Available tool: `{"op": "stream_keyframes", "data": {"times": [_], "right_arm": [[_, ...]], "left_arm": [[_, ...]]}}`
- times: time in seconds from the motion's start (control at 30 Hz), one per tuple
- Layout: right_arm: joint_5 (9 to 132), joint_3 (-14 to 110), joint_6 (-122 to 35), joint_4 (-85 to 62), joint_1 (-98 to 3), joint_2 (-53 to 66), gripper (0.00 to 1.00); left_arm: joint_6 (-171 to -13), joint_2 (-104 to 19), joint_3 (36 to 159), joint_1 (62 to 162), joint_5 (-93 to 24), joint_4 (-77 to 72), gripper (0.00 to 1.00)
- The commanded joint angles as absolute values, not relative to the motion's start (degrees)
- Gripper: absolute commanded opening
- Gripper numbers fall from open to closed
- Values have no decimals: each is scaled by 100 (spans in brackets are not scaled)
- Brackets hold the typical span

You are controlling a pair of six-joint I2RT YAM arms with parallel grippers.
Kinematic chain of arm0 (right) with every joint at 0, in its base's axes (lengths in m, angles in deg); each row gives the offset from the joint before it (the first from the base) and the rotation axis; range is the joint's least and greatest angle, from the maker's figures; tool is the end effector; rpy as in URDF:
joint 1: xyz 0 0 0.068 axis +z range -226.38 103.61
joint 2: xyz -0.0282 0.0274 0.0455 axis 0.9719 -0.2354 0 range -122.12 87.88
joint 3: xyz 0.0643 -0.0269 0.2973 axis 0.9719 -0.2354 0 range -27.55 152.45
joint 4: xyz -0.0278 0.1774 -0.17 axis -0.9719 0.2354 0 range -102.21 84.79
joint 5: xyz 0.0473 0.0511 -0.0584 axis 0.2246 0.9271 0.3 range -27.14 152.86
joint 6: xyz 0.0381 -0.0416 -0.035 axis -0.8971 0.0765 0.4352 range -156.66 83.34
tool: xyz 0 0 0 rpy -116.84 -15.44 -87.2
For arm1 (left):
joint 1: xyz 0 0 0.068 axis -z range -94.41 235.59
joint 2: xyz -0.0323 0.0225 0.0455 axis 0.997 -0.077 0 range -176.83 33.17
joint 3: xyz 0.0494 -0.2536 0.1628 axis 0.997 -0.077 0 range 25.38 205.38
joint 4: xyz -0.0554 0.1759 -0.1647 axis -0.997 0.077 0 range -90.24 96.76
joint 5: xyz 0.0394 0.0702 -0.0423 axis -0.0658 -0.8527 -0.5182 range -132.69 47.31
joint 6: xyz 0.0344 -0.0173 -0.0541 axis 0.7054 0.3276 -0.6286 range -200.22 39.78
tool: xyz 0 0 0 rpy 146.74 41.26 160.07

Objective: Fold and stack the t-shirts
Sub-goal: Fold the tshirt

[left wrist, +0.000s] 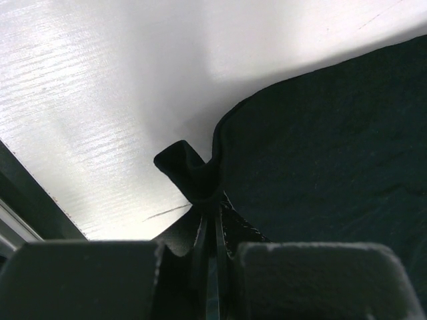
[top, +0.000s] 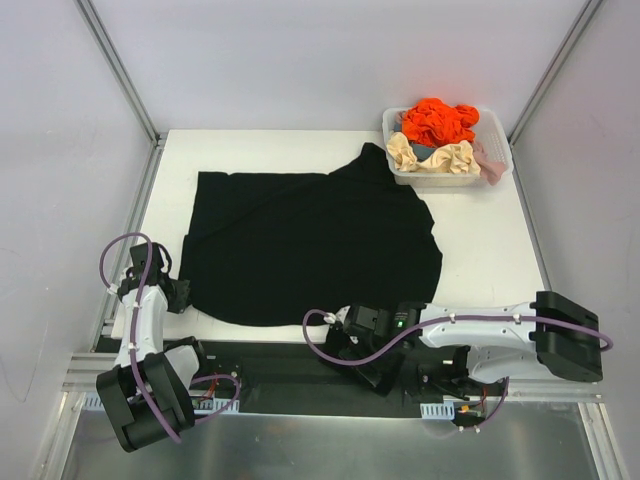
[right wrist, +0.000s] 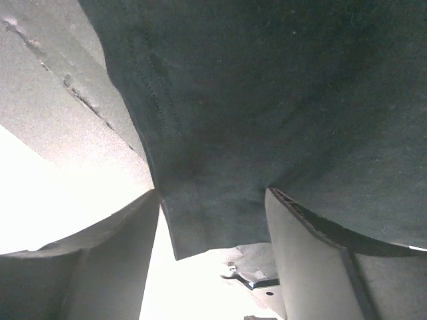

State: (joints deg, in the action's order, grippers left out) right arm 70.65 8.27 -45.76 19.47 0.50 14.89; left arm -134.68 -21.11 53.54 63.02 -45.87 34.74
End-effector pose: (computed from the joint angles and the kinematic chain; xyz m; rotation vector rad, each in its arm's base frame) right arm 0.0381 0.1942 0.1893 -1.6585 2.4022 0.5170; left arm 0.1283 0.0566 0.1970 -1.6581 2.0535 -0.1165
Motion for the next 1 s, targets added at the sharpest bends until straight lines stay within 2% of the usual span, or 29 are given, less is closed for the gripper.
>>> {"op": "stream_keyframes", "data": {"times": [0.0,0.03,0.07,0.17,0.43,0.53,0.57,0.63,0.7,0.77,0.97], "right_arm": [[7138,699,-4747,1697,227,1028,63],[7121,699,-4756,1732,254,931,61],[7077,708,-4765,1793,298,922,56],[6832,682,-4922,1916,359,913,51],[6084,831,-5248,2119,483,316,49],[5979,919,-5239,2171,544,192,35],[5952,937,-5239,2180,553,218,24],[5952,954,-5239,2241,553,429,17],[5978,998,-5222,2329,553,814,4],[6057,1059,-5143,2558,544,1114,1],[6874,1130,-4861,2971,544,2071,1]], "left_arm": [[-13427,-2044,5350,6282,-4480,3571,0],[-13436,-2044,5341,6282,-4472,3562,0],[-13437,-2009,5324,6282,-4472,3562,0],[-13471,-2009,5297,6282,-4489,3571,0],[-13437,-2132,5288,6282,-4533,3571,0],[-13419,-2123,5271,6282,-4533,3562,0],[-13419,-2097,5262,6282,-4516,3571,0],[-13410,-2062,5245,6291,-4480,3571,0],[-13419,-1983,5253,6282,-4480,3676,0],[-13524,-1843,5262,6282,-4541,3929,0],[-14148,-1078,5209,6282,-4919,4835,0]]}}
